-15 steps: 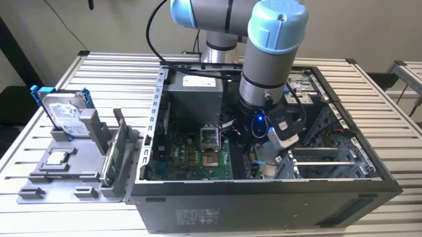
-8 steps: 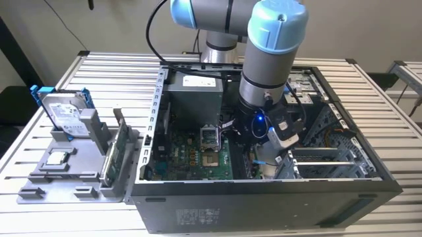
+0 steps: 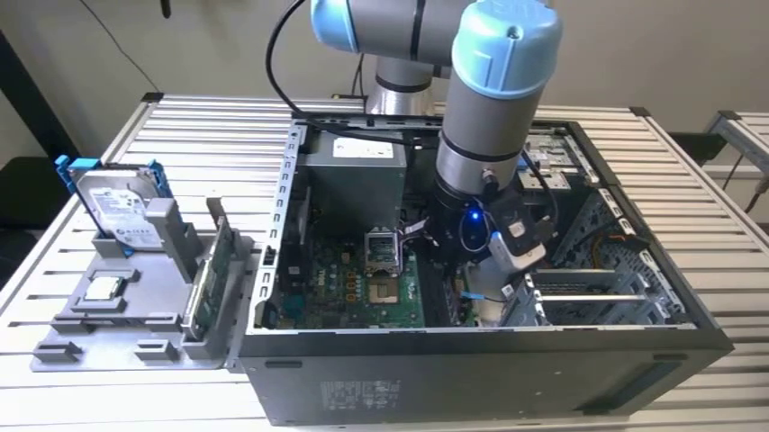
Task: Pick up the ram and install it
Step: 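Insert the ram into the slot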
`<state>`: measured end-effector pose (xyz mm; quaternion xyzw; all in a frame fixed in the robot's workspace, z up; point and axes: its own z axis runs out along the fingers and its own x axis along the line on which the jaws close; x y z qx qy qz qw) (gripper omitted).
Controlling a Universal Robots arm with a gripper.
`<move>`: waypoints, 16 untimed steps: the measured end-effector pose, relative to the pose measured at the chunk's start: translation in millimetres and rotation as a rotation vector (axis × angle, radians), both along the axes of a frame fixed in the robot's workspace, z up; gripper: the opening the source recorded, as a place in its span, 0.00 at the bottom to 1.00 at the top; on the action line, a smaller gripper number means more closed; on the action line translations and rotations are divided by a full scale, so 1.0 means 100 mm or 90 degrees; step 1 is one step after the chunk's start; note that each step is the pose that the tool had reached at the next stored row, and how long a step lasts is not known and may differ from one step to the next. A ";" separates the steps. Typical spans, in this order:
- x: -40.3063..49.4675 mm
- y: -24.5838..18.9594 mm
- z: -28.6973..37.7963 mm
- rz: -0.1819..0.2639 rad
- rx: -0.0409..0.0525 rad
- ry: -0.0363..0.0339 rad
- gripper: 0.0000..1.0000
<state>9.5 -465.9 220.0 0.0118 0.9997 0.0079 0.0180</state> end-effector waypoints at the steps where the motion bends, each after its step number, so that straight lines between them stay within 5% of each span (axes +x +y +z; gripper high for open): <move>1: 0.000 0.000 -0.003 0.000 0.0000 0.0000 0.14; 11: 0.003 0.000 -0.032 0.000 0.0000 0.0000 0.14; 16: 0.003 0.000 -0.031 0.000 0.0000 0.0000 0.22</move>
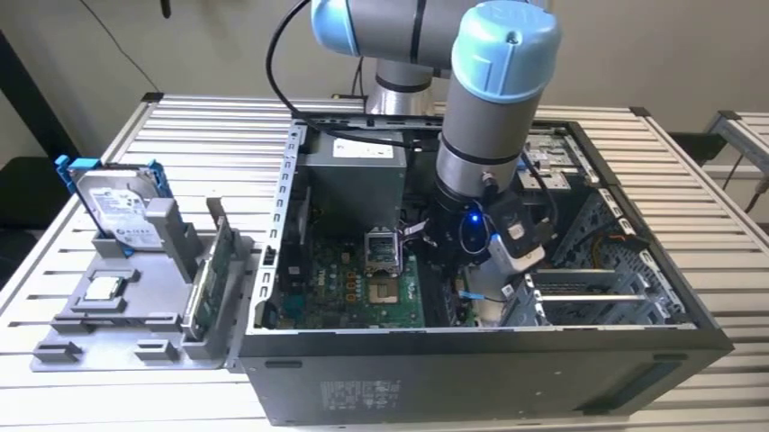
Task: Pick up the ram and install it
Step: 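Insert the ram into the slot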
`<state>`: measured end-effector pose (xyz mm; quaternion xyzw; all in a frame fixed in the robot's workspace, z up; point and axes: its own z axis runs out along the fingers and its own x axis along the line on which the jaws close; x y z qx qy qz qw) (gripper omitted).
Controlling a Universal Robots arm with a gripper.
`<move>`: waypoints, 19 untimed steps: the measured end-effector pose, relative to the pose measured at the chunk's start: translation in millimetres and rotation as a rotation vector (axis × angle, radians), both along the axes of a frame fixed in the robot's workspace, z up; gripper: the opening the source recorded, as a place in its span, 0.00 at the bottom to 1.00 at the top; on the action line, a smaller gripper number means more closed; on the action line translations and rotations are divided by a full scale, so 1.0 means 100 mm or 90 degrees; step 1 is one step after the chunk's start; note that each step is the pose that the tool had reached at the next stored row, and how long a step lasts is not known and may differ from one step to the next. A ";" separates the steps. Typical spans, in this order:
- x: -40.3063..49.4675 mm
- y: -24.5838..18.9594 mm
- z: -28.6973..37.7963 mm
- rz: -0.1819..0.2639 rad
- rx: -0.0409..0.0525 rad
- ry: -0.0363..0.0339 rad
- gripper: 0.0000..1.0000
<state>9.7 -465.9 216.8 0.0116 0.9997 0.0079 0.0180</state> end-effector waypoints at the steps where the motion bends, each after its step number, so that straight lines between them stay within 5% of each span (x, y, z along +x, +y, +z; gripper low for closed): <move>1: 0.000 0.000 0.015 0.000 0.0000 0.0002 0.22; 8: 0.000 0.000 0.315 -0.001 0.0000 0.0034 0.22; 19: 0.000 0.000 0.330 -0.001 0.0003 0.0037 0.11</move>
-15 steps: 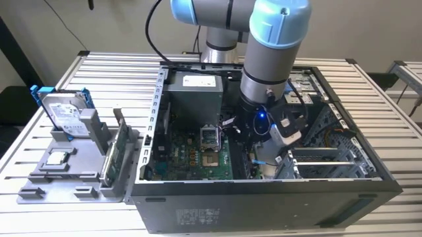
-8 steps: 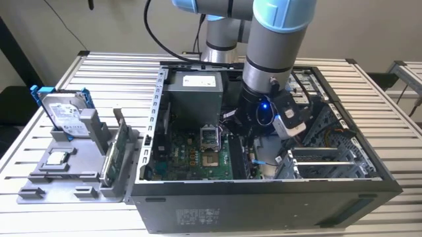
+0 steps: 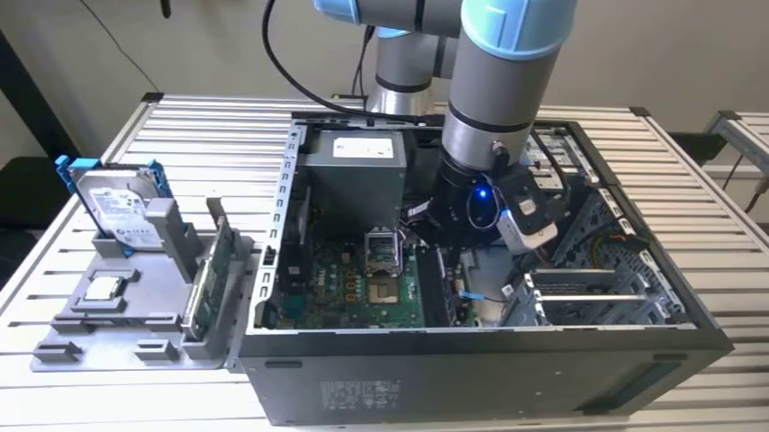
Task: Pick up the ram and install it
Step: 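Insert the ram into the slot, then press down the ram until it locks into place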
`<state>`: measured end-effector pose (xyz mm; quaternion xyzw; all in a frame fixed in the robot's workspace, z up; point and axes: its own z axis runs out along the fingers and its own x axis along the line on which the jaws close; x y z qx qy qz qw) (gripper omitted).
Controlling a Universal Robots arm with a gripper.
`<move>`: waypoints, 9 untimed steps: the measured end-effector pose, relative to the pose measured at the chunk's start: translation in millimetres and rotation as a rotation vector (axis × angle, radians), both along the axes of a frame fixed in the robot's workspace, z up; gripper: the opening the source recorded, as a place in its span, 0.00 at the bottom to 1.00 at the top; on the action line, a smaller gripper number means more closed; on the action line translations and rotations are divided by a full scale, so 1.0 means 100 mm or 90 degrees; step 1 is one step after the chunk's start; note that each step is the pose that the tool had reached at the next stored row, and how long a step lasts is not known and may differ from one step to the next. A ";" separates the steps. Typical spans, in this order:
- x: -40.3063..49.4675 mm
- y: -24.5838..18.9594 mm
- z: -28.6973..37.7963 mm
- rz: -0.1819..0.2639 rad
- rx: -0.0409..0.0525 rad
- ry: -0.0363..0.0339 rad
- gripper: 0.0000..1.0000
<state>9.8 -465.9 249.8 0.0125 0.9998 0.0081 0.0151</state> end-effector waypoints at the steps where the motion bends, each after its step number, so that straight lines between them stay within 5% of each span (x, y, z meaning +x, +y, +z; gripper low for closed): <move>1: 0.000 0.000 0.000 0.000 0.0001 0.0000 0.11; 9: 0.000 0.000 0.000 0.000 0.0004 0.0000 0.11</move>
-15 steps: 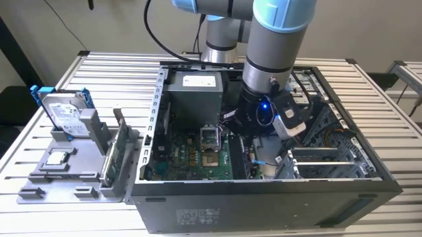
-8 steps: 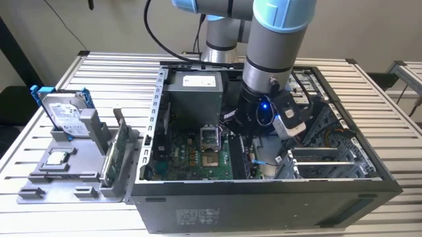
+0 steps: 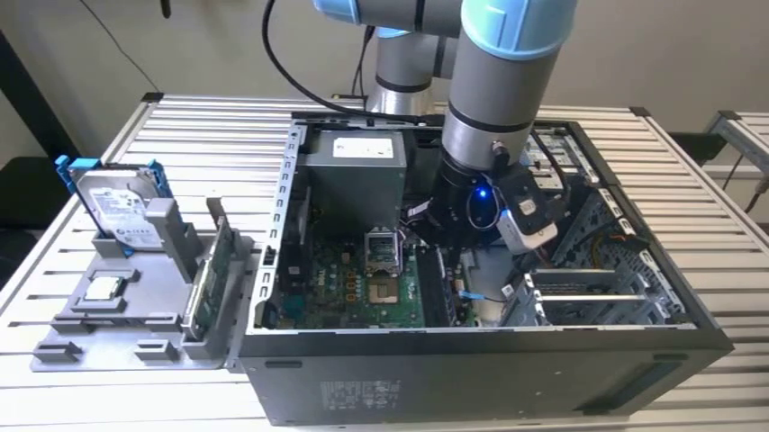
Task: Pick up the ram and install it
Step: 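Press down the ram until it locks into place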
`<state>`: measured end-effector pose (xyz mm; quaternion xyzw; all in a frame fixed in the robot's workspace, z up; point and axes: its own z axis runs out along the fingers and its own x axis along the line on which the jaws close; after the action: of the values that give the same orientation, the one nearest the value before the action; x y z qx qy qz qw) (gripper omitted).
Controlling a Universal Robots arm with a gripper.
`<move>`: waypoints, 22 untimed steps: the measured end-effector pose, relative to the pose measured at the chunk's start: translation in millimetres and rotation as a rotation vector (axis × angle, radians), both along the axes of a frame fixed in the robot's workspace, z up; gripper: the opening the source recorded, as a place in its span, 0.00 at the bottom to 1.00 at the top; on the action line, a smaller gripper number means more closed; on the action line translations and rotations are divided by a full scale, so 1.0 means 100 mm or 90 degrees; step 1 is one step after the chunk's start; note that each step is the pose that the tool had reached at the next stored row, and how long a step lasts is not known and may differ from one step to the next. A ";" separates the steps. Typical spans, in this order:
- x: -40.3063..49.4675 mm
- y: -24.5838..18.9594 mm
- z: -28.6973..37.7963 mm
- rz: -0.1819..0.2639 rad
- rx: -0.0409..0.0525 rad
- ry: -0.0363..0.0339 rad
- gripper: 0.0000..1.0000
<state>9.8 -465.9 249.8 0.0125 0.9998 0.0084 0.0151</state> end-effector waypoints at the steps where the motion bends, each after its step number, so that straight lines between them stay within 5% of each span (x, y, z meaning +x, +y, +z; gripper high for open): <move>1: 0.000 0.000 0.000 0.000 0.0000 0.0000 0.11; 6: 0.000 0.000 0.000 0.013 0.0000 0.0000 0.11; 22: 0.000 0.000 0.000 0.181 -0.0027 0.0003 0.11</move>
<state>9.8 -465.9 249.8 -0.1293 0.9915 0.0083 0.0135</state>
